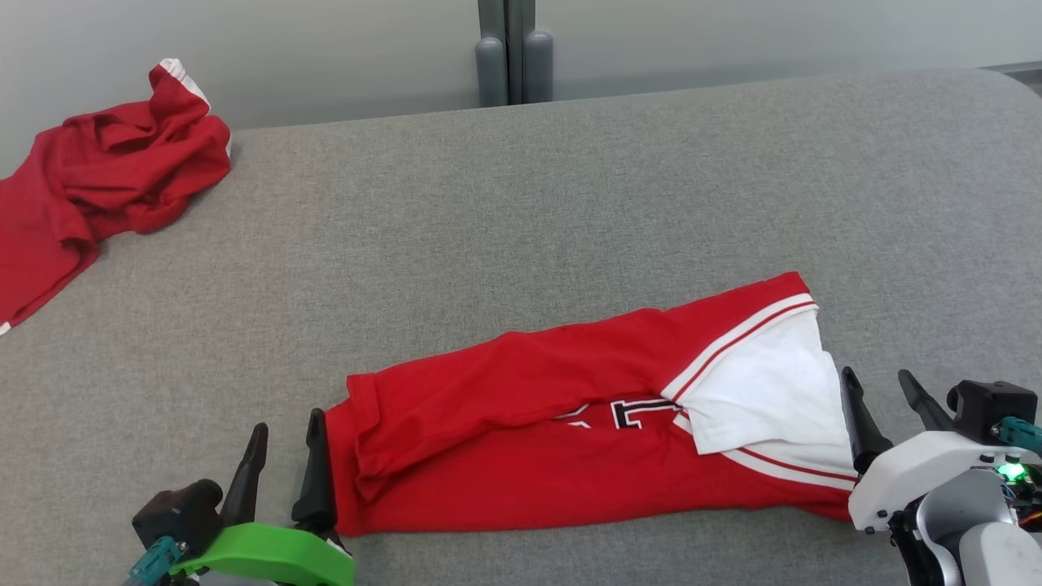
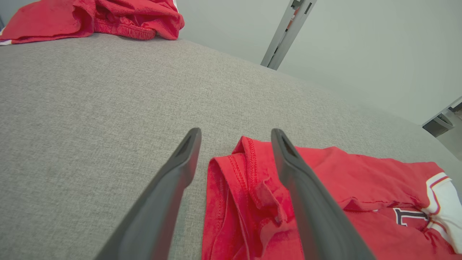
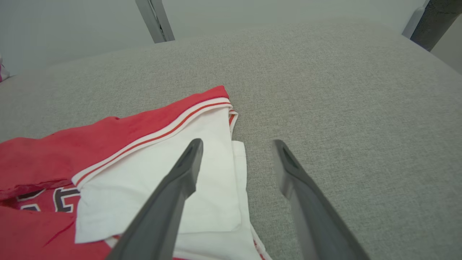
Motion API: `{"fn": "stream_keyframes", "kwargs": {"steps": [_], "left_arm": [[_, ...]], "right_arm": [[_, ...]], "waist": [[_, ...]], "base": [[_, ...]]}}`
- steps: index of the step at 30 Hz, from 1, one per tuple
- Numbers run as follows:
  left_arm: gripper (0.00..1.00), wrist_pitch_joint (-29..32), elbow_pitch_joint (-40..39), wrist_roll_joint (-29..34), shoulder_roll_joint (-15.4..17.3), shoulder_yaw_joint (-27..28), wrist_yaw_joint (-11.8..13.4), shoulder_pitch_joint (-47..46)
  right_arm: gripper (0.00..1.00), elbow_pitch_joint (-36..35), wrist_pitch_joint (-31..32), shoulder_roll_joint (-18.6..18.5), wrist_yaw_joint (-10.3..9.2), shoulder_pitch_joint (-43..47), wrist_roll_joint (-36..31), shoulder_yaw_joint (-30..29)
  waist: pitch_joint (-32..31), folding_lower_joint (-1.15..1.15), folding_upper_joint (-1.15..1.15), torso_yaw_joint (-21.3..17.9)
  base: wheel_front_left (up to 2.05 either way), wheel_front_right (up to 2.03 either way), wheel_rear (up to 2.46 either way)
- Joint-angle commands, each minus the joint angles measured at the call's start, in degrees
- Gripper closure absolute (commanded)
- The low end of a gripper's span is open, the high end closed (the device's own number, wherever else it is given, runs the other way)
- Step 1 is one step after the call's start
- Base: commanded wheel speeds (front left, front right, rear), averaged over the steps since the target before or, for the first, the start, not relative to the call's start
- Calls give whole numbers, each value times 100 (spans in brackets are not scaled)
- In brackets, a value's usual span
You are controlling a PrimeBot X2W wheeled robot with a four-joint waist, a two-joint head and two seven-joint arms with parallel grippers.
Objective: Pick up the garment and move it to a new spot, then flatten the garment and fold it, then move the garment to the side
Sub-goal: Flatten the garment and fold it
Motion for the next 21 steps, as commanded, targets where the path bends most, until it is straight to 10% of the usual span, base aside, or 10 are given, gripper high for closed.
{"fn": "stream_keyframes", "kwargs": {"steps": [1, 21], "left_arm": [[0, -28, 0, 74, -30, 69, 37, 55], [0, -67, 172, 275, -169, 299, 12, -25]], "right_arm": [[0, -5, 49, 0, -3, -4, -31, 4], [0, 1954, 662, -273, -4, -1007, -290, -62]], "waist": [[-56, 0, 0, 26], [-50, 0, 0, 528]], "base": [[0, 0, 0], [0, 0, 0]]}}
